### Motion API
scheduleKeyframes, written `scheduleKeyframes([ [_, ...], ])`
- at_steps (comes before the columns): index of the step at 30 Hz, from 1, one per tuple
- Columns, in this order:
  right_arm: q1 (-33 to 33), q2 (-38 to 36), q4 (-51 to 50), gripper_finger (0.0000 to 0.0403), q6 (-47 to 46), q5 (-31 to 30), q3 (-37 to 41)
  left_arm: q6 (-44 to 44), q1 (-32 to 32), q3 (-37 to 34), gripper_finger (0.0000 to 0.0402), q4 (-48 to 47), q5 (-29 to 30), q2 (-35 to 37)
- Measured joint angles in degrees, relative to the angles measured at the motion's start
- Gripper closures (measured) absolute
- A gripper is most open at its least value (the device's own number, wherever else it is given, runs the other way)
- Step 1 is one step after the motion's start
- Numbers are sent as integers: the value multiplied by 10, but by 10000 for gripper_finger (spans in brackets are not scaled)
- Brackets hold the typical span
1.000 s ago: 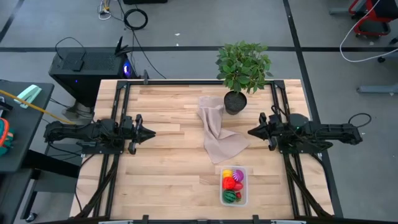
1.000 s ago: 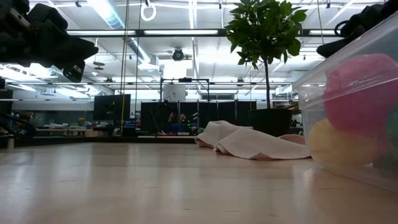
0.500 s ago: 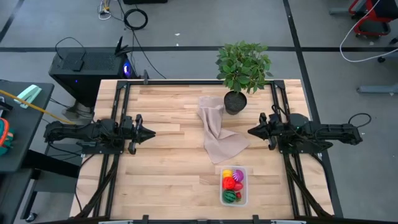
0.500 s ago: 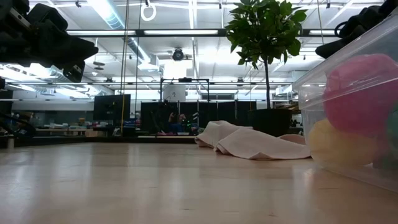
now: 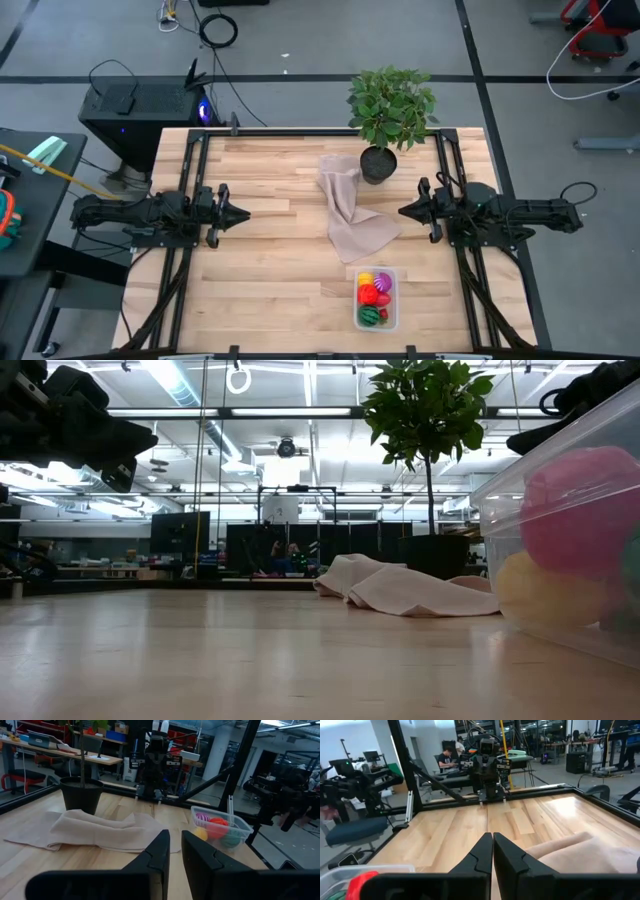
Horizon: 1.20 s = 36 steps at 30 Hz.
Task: Pick and placing Produce into tupperware
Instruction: Return to Home Position
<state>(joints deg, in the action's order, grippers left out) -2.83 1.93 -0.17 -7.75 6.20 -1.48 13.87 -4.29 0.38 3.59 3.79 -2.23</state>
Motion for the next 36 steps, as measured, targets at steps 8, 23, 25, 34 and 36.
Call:
scheduleKeyframes([
  [8, 0, 0, 0, 382, 0, 0, 0, -128, 0, 0, 339, 0, 0, 0],
  [23, 0, 0, 0, 382, 0, 0, 0, -145, 0, 0, 348, 0, 0, 0],
  [25, 0, 0, 0, 381, 0, 0, 0, -145, 0, 0, 346, 0, 0, 0],
  [34, 0, 0, 0, 380, 0, 0, 0, -145, 0, 0, 338, 0, 0, 0],
  [36, 0, 0, 0, 380, 0, 0, 0, -145, 0, 0, 340, 0, 0, 0],
])
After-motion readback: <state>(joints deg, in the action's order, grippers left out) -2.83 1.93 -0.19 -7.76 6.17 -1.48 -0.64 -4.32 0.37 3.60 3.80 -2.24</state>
